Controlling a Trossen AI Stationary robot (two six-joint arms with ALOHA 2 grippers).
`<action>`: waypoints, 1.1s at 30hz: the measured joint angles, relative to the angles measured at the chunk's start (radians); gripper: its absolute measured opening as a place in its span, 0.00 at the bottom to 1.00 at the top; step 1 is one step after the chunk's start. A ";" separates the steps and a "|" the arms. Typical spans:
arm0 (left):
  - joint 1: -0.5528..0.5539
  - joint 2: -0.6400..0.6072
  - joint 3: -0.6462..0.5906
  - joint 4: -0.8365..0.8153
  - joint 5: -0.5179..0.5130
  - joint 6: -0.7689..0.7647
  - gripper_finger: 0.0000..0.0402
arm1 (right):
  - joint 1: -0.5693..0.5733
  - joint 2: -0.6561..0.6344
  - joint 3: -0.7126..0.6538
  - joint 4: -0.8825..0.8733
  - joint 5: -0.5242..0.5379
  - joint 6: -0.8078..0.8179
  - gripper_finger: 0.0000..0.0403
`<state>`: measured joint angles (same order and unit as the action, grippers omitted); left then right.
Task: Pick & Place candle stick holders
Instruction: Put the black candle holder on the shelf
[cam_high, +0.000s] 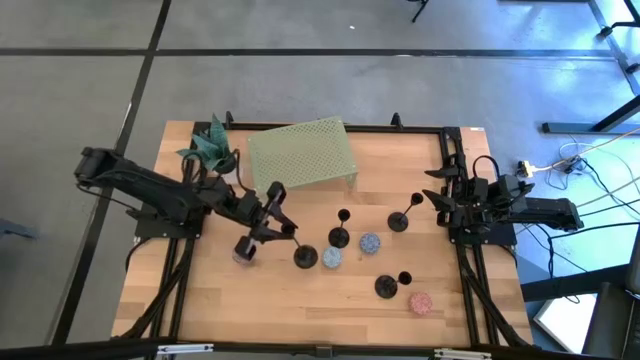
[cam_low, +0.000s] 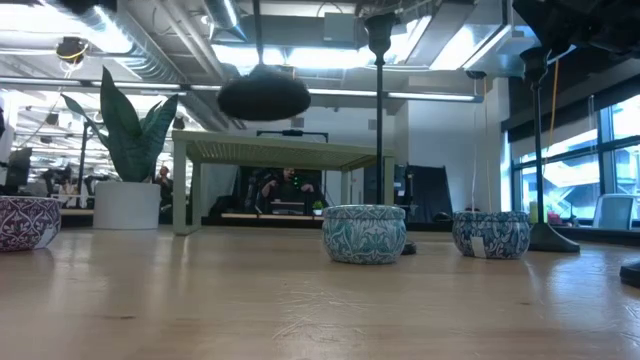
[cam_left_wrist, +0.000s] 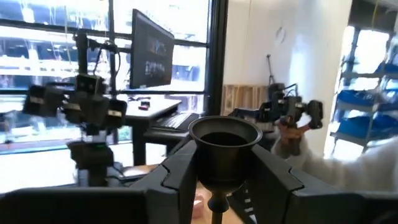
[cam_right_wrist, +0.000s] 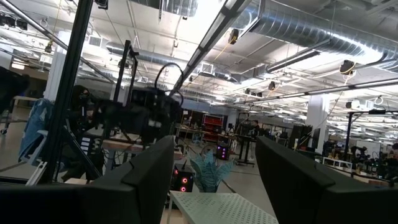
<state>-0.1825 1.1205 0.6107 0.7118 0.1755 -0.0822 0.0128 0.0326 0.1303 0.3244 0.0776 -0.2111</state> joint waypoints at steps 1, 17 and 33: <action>0.006 -0.010 0.026 -0.053 -0.009 0.016 0.28 | 0.000 0.000 0.000 0.000 0.000 0.000 0.57; 0.142 -0.171 0.258 -0.546 -0.606 0.321 0.28 | 0.000 0.000 0.000 0.000 0.000 0.000 0.58; 0.490 -0.317 0.258 -0.630 -0.670 0.244 0.28 | 0.000 0.000 0.000 -0.002 0.000 0.000 0.58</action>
<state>0.3074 0.8031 0.8688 0.0820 -0.4946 0.1617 0.0128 0.0324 0.1303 0.3221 0.0772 -0.2110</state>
